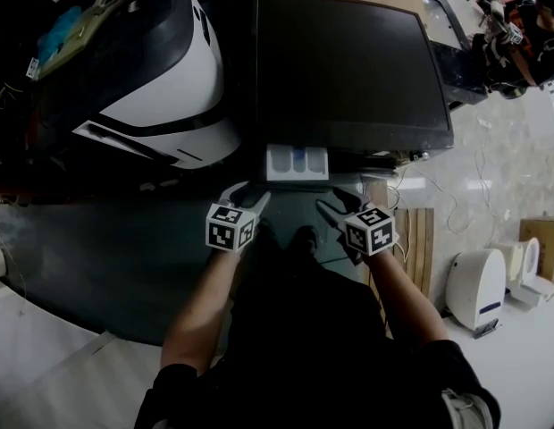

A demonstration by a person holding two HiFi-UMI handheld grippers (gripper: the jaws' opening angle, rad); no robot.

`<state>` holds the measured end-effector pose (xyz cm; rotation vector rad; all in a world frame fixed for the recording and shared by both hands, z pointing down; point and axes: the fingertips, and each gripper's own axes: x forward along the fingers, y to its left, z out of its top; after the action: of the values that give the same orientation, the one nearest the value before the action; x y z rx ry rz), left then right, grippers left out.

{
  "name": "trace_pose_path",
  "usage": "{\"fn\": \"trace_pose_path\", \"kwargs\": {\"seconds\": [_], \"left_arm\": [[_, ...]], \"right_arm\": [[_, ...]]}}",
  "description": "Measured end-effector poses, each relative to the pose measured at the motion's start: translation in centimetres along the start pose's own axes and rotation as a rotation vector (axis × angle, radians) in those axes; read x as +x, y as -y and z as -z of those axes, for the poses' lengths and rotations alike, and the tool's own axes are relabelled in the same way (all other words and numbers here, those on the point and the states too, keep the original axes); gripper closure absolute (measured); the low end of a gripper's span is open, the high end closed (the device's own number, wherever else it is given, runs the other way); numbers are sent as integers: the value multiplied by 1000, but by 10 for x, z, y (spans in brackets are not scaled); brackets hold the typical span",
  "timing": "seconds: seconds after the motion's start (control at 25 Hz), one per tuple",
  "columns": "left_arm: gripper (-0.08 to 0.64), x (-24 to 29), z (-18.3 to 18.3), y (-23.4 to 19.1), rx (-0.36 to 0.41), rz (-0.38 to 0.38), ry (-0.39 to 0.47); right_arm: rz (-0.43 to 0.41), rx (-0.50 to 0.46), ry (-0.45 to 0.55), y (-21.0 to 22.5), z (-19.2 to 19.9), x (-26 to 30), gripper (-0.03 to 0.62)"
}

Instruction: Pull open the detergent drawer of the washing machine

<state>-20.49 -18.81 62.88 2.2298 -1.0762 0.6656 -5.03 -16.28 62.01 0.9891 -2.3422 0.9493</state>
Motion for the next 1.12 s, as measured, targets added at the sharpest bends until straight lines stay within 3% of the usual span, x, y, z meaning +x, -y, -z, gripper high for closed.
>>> {"fn": "trace_pose_path", "kwargs": {"seconds": [1.12], "left_arm": [[378, -29, 35, 27, -39, 25, -35]], "right_arm": [[-13, 39, -27, -29, 37, -24, 357]]}}
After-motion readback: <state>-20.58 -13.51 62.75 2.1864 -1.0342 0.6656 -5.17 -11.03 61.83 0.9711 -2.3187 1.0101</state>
